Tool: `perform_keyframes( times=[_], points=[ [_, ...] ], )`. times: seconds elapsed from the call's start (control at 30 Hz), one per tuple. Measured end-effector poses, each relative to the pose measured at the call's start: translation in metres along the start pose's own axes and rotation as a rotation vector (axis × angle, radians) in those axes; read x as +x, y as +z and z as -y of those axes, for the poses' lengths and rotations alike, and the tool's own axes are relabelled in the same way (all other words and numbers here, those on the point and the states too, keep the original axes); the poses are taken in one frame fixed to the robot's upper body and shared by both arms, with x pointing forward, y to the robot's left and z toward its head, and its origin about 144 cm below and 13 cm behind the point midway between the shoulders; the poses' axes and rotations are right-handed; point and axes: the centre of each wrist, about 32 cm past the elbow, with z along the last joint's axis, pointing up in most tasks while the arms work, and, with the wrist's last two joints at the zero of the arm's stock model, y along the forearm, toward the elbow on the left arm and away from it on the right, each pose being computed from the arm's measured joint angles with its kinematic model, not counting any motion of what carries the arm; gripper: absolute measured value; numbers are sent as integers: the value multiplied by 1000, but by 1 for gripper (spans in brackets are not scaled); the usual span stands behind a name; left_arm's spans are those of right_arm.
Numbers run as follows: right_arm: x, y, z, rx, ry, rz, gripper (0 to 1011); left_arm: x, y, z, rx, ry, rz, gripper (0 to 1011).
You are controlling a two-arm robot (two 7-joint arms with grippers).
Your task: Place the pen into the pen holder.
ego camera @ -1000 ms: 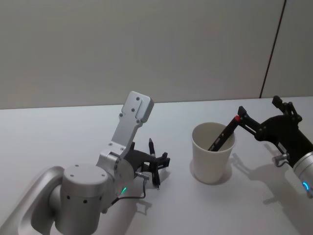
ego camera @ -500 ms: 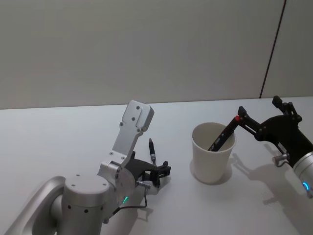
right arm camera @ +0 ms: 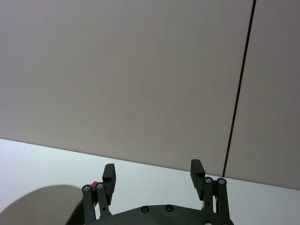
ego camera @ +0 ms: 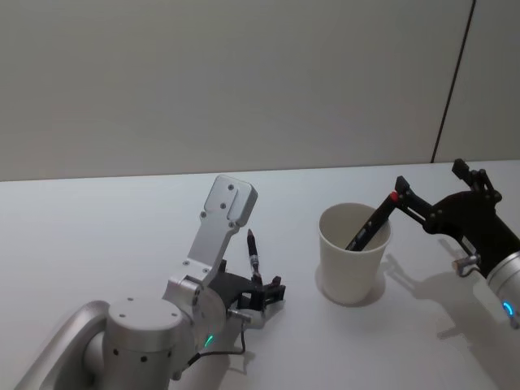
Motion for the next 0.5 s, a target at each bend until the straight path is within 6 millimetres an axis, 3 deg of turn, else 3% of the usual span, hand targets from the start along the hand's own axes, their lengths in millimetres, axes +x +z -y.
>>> perform_keyframes(
  times=[0.5],
  points=[
    [0,0,0,0,0,0,1001,-1,-3,0,5,-6,9,1001]
  ],
)
